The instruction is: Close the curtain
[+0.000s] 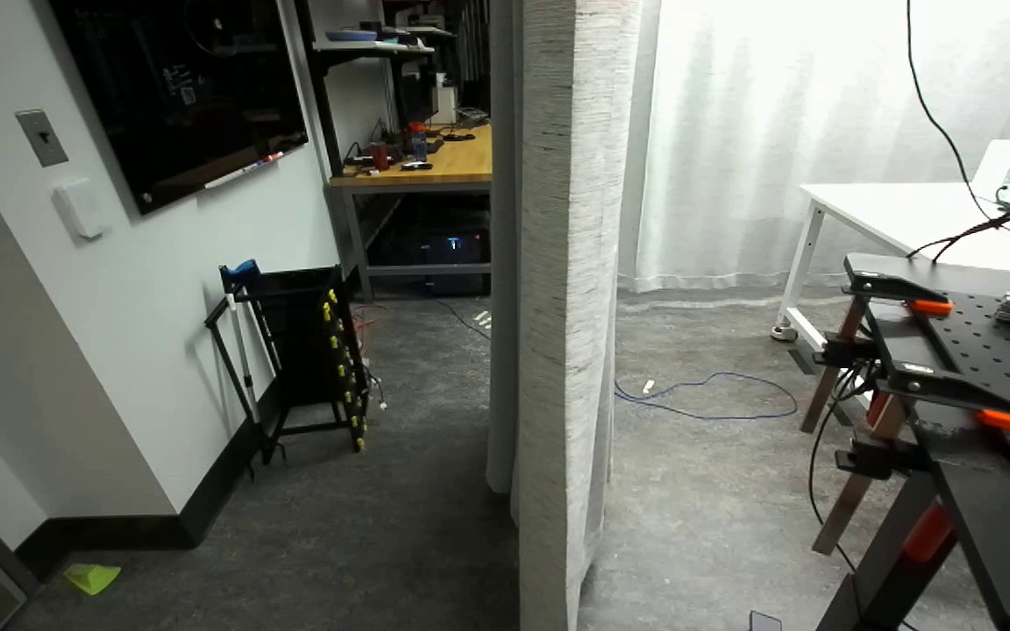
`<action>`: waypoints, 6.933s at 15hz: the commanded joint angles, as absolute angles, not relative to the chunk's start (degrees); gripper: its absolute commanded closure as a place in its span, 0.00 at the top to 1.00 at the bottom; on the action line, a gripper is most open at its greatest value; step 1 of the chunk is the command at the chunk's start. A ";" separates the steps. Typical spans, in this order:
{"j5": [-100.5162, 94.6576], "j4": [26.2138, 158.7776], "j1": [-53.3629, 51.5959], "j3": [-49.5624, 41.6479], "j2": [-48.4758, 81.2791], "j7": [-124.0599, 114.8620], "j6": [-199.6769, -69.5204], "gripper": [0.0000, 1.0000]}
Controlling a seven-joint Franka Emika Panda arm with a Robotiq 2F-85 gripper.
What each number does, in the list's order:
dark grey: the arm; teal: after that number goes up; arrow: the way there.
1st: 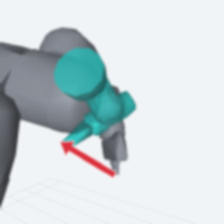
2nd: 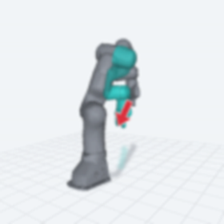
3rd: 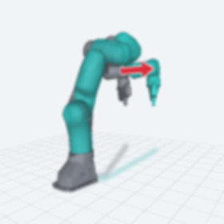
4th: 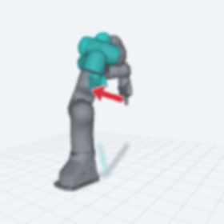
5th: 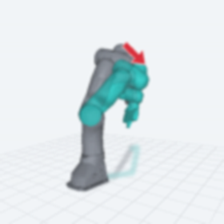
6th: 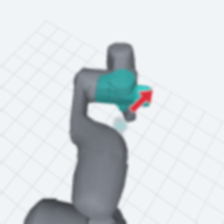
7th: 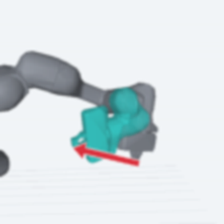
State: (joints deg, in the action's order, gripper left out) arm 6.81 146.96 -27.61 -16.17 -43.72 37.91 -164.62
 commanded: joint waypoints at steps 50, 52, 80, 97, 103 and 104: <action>68.12 112.51 -42.17 -11.11 -8.88 62.50 -131.72 0.01; 68.26 111.76 -36.62 -6.47 -8.36 62.23 -130.11 0.01; 62.52 109.46 -16.28 12.52 -7.71 59.63 -130.29 0.01; 27.68 108.66 -16.03 14.79 -6.64 54.65 -147.51 0.01; 5.72 111.28 -15.00 15.81 -7.34 39.00 -149.27 0.01; 4.27 111.13 -15.45 15.70 -7.33 36.87 -148.59 0.01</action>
State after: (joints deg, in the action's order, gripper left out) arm 10.19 107.86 -14.42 14.00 -9.27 43.36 -151.49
